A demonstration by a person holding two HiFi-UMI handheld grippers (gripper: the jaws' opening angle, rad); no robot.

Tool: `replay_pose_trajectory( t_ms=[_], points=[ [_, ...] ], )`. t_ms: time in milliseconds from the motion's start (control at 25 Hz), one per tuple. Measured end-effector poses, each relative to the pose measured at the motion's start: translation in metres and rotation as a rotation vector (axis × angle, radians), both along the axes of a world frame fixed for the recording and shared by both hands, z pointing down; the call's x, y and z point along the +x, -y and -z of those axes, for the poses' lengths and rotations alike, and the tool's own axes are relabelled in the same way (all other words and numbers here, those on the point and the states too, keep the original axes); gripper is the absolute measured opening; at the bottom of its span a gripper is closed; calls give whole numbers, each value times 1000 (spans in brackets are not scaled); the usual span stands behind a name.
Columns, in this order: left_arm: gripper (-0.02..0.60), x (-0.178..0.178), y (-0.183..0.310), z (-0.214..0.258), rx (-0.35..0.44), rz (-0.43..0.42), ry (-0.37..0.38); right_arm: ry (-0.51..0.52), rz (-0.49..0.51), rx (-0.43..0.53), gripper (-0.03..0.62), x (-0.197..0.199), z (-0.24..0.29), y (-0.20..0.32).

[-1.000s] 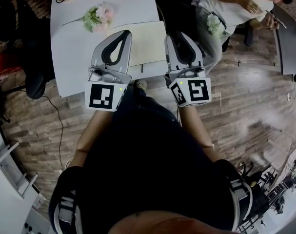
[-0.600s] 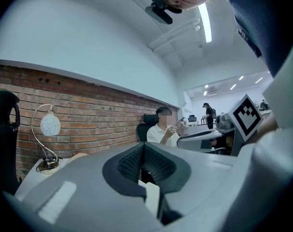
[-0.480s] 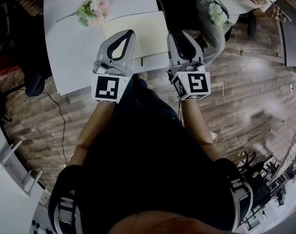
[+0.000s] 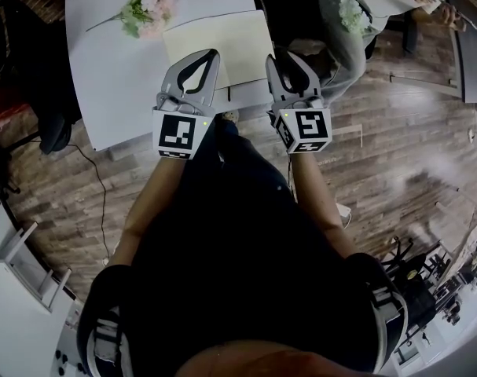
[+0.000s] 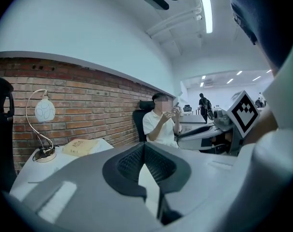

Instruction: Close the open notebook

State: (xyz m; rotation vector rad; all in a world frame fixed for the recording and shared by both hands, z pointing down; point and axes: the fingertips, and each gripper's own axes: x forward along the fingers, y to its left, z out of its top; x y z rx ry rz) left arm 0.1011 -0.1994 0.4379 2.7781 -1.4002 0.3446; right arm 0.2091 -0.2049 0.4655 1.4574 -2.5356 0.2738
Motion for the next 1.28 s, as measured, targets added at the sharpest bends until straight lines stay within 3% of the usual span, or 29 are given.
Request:
replay_pose_trajectory(
  t_ms=[1280],
  points=[
    [6, 11, -16, -87, -192, -58, 117, -55, 6, -294, 104, 27, -117, -29]
  ],
)
